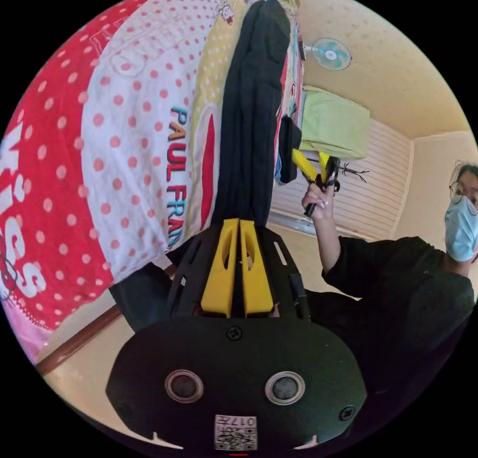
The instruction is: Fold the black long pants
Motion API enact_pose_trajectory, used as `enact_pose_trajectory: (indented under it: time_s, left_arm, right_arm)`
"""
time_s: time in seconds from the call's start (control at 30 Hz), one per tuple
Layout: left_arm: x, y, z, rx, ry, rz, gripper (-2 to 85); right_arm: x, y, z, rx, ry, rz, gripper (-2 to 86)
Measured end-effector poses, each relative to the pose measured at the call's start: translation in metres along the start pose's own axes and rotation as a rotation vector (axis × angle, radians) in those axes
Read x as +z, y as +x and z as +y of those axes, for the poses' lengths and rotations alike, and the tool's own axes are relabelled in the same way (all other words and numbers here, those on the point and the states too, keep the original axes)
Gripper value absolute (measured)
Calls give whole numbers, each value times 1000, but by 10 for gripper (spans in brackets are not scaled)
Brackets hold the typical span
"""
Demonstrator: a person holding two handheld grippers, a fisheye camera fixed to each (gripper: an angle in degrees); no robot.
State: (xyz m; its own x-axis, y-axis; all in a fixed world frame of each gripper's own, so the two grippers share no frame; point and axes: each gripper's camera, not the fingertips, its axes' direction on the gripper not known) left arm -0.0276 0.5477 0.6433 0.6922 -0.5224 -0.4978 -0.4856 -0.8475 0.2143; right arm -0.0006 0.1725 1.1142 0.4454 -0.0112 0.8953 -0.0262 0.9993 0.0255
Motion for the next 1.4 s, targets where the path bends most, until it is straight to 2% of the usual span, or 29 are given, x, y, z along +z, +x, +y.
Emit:
enact_pose_trajectory:
  time_s: [0.07,0.17,0.23,0.3,0.4,0.43,0.5,0.53,0.6,0.63,0.7,0.8,0.87,0.9,1.0,1.07,1.1,1.13,1.17,1.3,1.4]
  left_arm:
    - [3,12,-26,57,11,-37,59]
    - [13,22,-59,126,72,-13,119]
    - [26,28,-80,150,71,-4,120]
    - [45,43,-97,198,25,-68,63]
    - [64,102,-108,433,-49,-92,51]
    - [69,121,-108,513,-69,-157,51]
    - [81,120,-113,485,-109,-294,52]
    - [89,99,-118,378,-155,-368,53]
    - [86,65,-119,223,-181,-286,65]
    - [73,49,-113,146,-137,-159,74]
    - [53,39,-97,64,-53,-125,83]
    - [19,73,-71,103,94,-284,77]
    - [6,127,-70,274,131,-319,24]
    - [6,140,-75,319,116,-316,7]
    - [30,187,-116,570,-77,-300,-6]
    - [71,183,-151,623,-205,-492,-9]
    - [85,176,-158,627,-260,-528,-9]
    - [116,160,-165,633,-413,-531,-10]
    - [144,142,-163,605,-551,-463,-10]
    - [172,140,-108,610,-568,-217,-10]
    - [202,134,-49,527,-630,-75,-10]
  right_arm:
    - [8,13,58,112,-44,83,150]
    - [10,18,97,137,6,82,155]
    - [11,20,103,142,36,91,162]
    - [9,25,111,223,95,100,176]
    - [6,30,138,294,167,84,202]
    - [10,35,149,316,153,94,216]
    - [20,51,163,360,114,57,230]
    - [27,65,169,387,104,5,235]
    - [37,84,173,410,117,-115,233]
    - [46,95,172,417,116,-220,228]
    - [56,103,170,390,122,-379,198]
    - [62,108,172,388,135,-438,168]
    - [55,108,183,411,160,-472,132]
    - [52,105,187,405,168,-482,126]
    - [26,72,196,307,174,-455,101]
    - [1,35,190,204,155,-432,90]
    - [-5,26,187,177,149,-444,88]
    - [-18,8,184,122,150,-480,85]
    - [-33,-11,182,64,164,-516,81]
    - [-80,-63,187,-77,226,-605,77]
    - [-100,-90,183,-148,155,-601,78]
